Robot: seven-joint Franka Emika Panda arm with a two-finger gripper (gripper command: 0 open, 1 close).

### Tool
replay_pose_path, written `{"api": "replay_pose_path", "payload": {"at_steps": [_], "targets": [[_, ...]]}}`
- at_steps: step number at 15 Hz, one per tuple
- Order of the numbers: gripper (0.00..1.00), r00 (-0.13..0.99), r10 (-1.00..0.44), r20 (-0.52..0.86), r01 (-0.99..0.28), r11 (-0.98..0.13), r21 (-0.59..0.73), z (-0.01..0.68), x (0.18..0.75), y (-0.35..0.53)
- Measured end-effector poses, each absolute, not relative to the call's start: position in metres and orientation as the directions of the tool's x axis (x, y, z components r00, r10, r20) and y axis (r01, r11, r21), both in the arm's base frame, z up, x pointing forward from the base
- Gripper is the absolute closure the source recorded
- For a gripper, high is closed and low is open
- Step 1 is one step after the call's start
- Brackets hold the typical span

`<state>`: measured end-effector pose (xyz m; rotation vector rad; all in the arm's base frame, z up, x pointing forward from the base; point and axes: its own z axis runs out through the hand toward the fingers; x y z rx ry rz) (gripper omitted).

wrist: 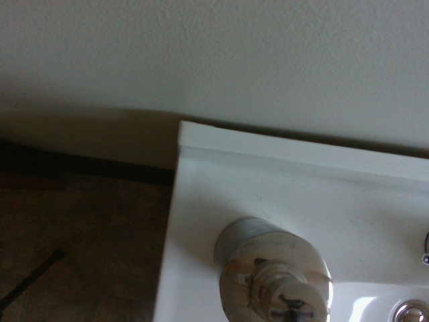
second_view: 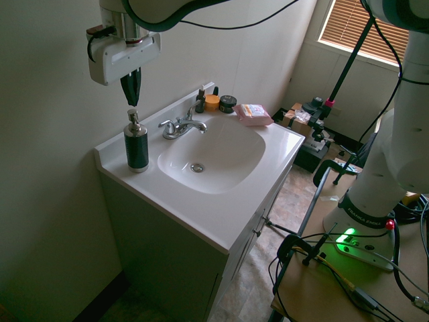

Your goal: Push the sanitizer

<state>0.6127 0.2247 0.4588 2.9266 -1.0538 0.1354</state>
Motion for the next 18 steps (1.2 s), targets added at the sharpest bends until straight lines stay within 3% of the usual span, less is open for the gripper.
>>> {"api": "replay_pose_path", "payload": {"at_steps": [18], "targets": [[1.00,0.766,-0.641,0.048,-0.643,-0.765,0.038,0.424,0.612,0.226]]}}
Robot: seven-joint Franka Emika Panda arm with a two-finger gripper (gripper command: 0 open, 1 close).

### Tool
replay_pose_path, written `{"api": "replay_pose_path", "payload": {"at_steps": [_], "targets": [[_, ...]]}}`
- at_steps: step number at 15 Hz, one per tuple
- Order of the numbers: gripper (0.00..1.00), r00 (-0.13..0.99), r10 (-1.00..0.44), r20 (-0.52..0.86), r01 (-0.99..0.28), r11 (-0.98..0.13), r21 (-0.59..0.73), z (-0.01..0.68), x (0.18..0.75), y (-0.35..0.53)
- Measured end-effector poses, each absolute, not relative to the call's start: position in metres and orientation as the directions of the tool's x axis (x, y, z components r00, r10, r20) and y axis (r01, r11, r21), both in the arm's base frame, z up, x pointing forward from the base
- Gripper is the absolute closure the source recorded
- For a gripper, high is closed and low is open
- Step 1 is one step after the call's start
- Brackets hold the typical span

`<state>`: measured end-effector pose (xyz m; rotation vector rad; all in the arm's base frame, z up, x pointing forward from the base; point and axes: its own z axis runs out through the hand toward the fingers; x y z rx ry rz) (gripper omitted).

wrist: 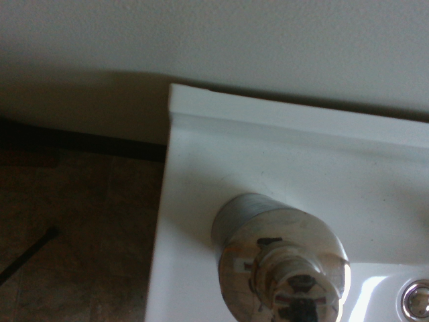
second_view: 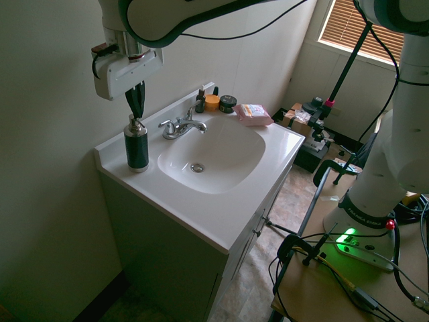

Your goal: Push the sanitizer

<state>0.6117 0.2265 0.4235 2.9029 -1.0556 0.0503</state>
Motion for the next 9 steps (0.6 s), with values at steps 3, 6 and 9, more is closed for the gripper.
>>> {"api": "replay_pose_path", "payload": {"at_steps": [3,6,9], "targets": [[0.00,0.750,-0.659,0.049,-0.659,-0.752,-0.029,0.441,0.612,0.223],[0.00,0.721,-0.691,0.041,-0.685,-0.721,-0.105,0.487,0.603,0.180],[0.00,0.694,-0.719,0.027,-0.714,-0.693,-0.104,0.494,0.571,0.115]]}}
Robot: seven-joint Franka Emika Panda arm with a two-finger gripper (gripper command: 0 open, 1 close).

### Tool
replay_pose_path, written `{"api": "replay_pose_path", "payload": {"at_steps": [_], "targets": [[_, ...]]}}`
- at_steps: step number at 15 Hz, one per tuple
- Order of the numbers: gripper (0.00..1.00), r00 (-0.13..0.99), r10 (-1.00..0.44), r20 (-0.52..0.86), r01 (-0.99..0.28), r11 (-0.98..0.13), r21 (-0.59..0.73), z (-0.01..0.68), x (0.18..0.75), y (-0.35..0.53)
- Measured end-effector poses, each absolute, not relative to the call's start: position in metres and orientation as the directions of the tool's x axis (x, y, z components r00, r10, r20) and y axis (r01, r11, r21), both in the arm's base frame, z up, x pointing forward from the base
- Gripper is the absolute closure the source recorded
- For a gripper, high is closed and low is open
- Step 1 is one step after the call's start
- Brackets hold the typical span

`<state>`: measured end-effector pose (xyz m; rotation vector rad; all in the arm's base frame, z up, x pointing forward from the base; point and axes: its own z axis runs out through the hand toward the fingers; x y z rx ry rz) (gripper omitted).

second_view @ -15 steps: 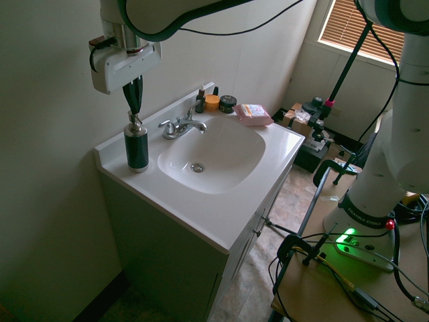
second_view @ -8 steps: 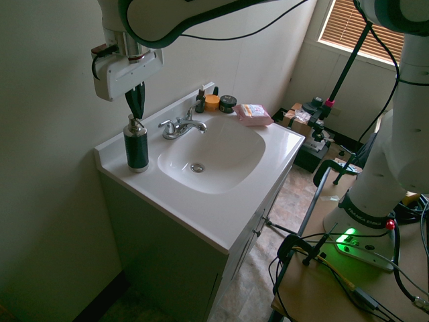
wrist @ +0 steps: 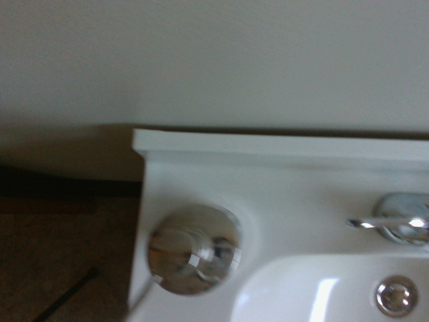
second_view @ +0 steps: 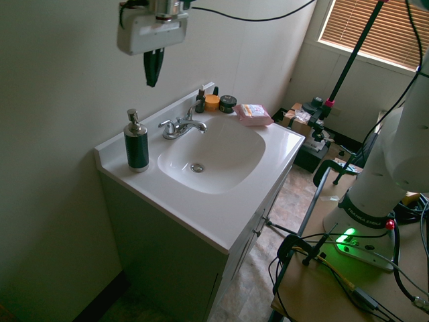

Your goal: Push the sanitizer

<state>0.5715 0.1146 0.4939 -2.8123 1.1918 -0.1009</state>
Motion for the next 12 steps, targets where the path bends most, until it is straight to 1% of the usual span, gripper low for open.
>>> {"api": "replay_pose_path", "payload": {"at_steps": [3,6,9,12], "targets": [[0.00,0.690,-0.724,0.011,-0.721,-0.689,-0.071,0.462,0.538,0.061],[0.00,0.699,-0.715,-0.001,-0.715,-0.698,-0.048,0.432,0.495,0.026],[0.00,0.702,-0.712,-0.006,-0.712,-0.702,-0.039,0.407,0.462,0.013],[0.00,0.707,-0.707,-0.014,-0.707,-0.706,-0.028,0.390,0.444,0.012]]}}
